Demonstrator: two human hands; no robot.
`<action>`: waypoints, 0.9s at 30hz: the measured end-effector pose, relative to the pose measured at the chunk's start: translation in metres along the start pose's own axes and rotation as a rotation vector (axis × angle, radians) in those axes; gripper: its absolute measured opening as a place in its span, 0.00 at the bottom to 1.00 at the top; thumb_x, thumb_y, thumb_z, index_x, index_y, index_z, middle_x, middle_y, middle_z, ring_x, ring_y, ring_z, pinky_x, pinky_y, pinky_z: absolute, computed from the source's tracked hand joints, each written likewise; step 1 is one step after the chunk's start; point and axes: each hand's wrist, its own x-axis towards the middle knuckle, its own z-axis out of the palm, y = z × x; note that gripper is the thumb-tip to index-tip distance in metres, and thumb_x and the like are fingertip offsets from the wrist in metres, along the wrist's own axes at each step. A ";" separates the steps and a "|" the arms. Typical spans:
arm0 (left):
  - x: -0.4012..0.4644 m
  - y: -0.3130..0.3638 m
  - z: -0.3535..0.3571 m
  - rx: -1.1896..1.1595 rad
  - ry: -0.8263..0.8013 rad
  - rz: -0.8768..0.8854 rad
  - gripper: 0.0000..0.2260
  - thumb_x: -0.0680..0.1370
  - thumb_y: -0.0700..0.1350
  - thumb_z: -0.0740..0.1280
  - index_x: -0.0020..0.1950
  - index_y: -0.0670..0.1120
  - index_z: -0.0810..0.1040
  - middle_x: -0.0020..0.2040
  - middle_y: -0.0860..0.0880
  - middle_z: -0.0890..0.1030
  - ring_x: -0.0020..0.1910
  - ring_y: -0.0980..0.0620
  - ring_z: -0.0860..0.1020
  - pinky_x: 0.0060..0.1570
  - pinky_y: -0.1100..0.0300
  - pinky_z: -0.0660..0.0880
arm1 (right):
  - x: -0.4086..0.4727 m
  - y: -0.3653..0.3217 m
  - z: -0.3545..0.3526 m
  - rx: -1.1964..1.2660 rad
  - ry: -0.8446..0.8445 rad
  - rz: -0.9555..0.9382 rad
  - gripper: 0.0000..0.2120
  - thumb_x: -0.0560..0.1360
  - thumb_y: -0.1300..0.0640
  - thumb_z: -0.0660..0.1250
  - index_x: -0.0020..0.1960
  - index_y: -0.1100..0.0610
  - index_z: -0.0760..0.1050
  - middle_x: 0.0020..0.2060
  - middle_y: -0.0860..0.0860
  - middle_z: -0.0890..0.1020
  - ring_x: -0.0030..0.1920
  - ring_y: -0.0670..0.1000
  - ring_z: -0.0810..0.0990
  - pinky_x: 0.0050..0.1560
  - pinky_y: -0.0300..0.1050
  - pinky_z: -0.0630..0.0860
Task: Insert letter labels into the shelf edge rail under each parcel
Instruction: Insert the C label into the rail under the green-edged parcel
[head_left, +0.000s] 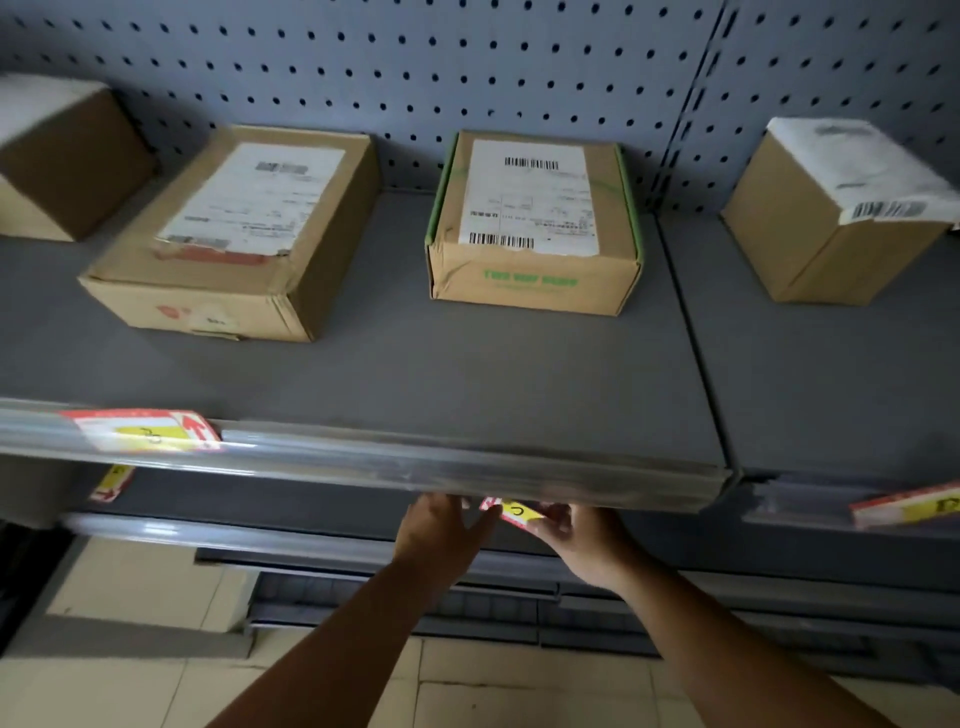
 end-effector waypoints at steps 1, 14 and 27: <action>-0.007 0.002 -0.007 -0.039 -0.021 -0.022 0.21 0.75 0.66 0.64 0.58 0.53 0.77 0.52 0.53 0.80 0.54 0.49 0.79 0.53 0.53 0.76 | -0.001 0.012 0.006 0.101 0.008 -0.010 0.20 0.72 0.34 0.70 0.58 0.44 0.76 0.51 0.42 0.83 0.51 0.45 0.82 0.55 0.55 0.79; -0.036 0.036 -0.061 0.304 -0.131 0.496 0.09 0.78 0.49 0.69 0.58 0.51 0.80 0.49 0.51 0.84 0.44 0.52 0.82 0.47 0.53 0.81 | -0.076 -0.071 -0.024 0.055 0.141 -0.070 0.17 0.74 0.45 0.74 0.59 0.49 0.76 0.52 0.43 0.81 0.52 0.43 0.78 0.54 0.43 0.76; -0.045 0.050 -0.072 0.973 -0.060 0.627 0.11 0.80 0.39 0.63 0.61 0.45 0.76 0.59 0.42 0.79 0.59 0.41 0.77 0.62 0.46 0.72 | -0.073 -0.067 -0.036 -0.444 0.357 -0.543 0.06 0.74 0.57 0.74 0.40 0.50 0.79 0.34 0.44 0.81 0.34 0.46 0.76 0.37 0.45 0.74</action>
